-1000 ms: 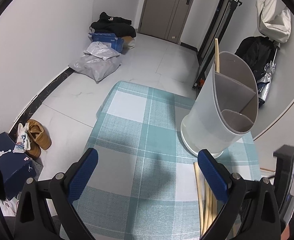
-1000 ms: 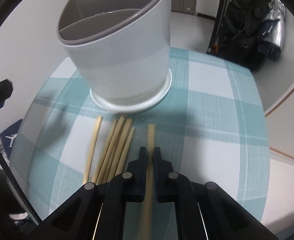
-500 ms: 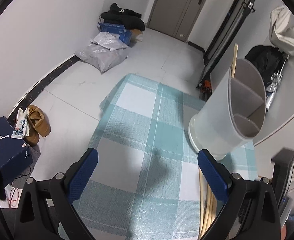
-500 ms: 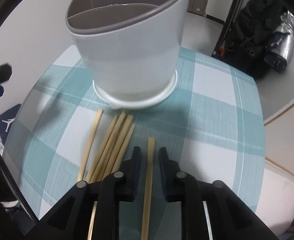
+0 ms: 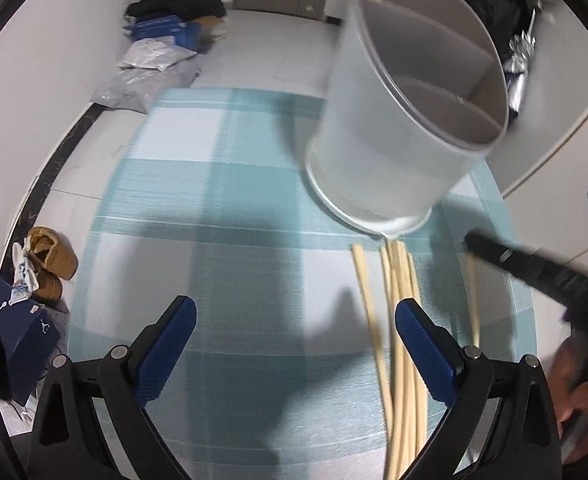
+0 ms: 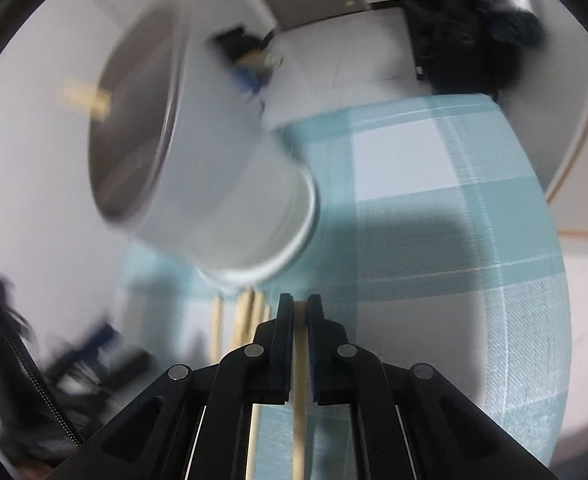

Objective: Organize utensils
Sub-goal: 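Grasp another chopstick with the left tool while the right tool holds its chopstick, then carry both chopsticks over the white holder and open both tools to drop them in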

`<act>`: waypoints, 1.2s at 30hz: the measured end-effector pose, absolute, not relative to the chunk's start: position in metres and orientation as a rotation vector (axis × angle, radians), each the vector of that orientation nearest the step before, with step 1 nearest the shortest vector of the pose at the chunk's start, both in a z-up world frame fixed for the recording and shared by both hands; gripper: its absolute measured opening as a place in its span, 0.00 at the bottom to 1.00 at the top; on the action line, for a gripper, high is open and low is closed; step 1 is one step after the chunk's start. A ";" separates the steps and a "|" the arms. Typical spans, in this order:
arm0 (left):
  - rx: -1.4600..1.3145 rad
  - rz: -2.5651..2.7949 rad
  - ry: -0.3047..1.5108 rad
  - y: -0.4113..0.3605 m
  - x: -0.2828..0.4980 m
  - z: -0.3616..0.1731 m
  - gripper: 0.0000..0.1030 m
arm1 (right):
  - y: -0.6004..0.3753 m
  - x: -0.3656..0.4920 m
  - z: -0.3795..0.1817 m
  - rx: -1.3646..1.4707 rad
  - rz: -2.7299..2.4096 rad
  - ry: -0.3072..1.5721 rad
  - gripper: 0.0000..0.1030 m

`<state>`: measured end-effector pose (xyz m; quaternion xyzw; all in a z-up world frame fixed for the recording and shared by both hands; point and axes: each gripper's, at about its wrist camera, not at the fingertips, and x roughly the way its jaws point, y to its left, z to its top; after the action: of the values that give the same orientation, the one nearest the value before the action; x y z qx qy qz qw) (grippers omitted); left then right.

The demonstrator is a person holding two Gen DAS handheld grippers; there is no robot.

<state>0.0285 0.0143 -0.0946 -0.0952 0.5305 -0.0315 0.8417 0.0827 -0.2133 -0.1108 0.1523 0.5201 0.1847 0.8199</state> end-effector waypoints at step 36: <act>-0.221 -0.026 0.947 0.008 0.018 -0.062 0.03 | -0.257 0.038 -0.034 0.425 0.459 0.761 0.06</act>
<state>0.0175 0.0080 -0.0622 -0.1061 0.4553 -0.0125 0.8839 0.0381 -0.2573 -0.0343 0.2042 0.3651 0.2205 0.8811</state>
